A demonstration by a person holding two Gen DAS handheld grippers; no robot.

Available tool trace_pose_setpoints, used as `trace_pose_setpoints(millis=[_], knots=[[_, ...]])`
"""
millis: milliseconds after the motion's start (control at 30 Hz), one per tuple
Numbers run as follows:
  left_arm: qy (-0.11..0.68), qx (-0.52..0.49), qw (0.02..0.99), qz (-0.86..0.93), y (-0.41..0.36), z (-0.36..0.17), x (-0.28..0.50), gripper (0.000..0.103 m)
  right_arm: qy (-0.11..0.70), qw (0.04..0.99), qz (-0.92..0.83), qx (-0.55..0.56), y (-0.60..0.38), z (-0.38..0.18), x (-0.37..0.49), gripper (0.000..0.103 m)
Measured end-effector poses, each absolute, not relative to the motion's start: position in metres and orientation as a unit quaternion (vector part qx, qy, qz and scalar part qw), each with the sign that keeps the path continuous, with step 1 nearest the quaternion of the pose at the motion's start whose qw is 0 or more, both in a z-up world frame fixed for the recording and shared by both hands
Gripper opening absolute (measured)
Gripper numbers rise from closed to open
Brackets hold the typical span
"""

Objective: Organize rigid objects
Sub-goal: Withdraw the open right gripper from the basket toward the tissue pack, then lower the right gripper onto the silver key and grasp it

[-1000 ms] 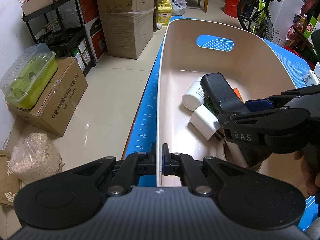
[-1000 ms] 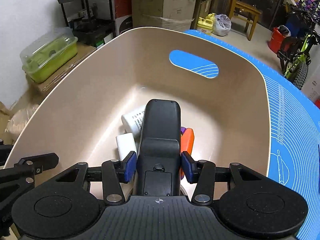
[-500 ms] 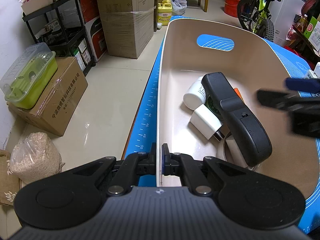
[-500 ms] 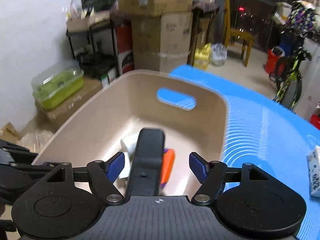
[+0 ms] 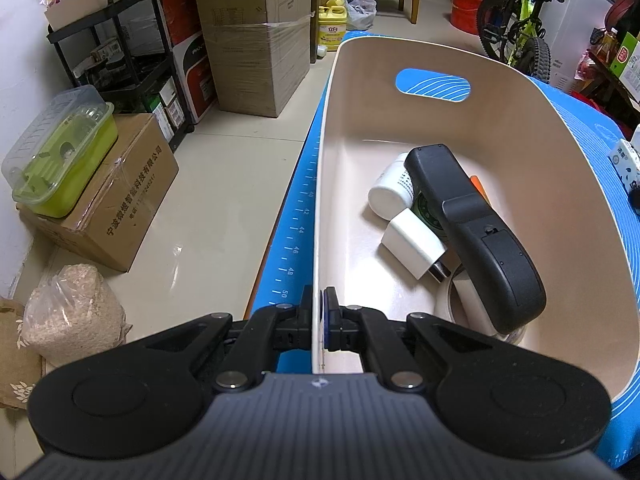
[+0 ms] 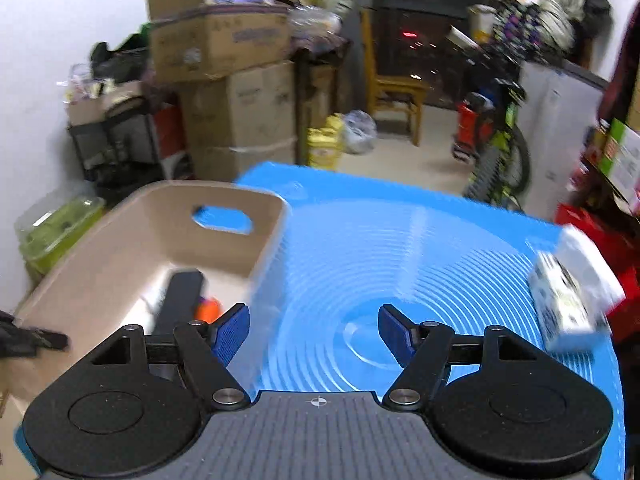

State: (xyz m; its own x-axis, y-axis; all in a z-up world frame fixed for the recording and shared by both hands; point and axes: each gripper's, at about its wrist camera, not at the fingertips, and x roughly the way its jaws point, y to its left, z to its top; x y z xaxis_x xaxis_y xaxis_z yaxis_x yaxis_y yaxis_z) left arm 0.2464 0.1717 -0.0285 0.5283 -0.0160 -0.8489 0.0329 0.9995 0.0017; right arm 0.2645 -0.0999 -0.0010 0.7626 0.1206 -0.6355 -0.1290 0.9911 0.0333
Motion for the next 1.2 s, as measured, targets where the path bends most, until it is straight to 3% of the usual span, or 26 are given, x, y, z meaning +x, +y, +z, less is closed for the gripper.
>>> trace_pose_setpoints(millis=[300, 600, 667, 833, 967, 1033, 1200], knots=[[0.486, 0.010, 0.874, -0.012, 0.171, -0.029, 0.247, 0.005, 0.428, 0.901, 0.072, -0.008, -0.120, -0.065, 0.266, 0.076], [0.486, 0.011, 0.874, -0.012, 0.171, -0.029, 0.247, 0.005, 0.442, 0.887, 0.121, -0.053, -0.084, -0.097, 0.258, 0.072], [0.486, 0.011, 0.874, -0.012, 0.171, -0.029, 0.247, 0.005, 0.440, 0.887, 0.126, -0.056, -0.080, -0.101, 0.259, 0.067], [0.486, 0.010, 0.874, -0.012, 0.171, -0.029, 0.247, 0.005, 0.435, 0.890, 0.128, -0.047, -0.078, -0.107, 0.261, 0.042], [0.486, 0.010, 0.874, -0.012, 0.171, -0.029, 0.247, 0.005, 0.415, 0.899, 0.124, -0.061, -0.077, -0.104, 0.257, 0.034], [0.486, 0.010, 0.874, -0.012, 0.169, -0.028, 0.247, 0.005, 0.407, 0.903, 0.122, -0.068, -0.077, -0.100, 0.257, 0.013], [0.486, 0.009, 0.874, -0.012, 0.170, -0.028, 0.247, 0.005, 0.410, 0.901, 0.113, -0.083, -0.079, -0.101, 0.263, 0.012]])
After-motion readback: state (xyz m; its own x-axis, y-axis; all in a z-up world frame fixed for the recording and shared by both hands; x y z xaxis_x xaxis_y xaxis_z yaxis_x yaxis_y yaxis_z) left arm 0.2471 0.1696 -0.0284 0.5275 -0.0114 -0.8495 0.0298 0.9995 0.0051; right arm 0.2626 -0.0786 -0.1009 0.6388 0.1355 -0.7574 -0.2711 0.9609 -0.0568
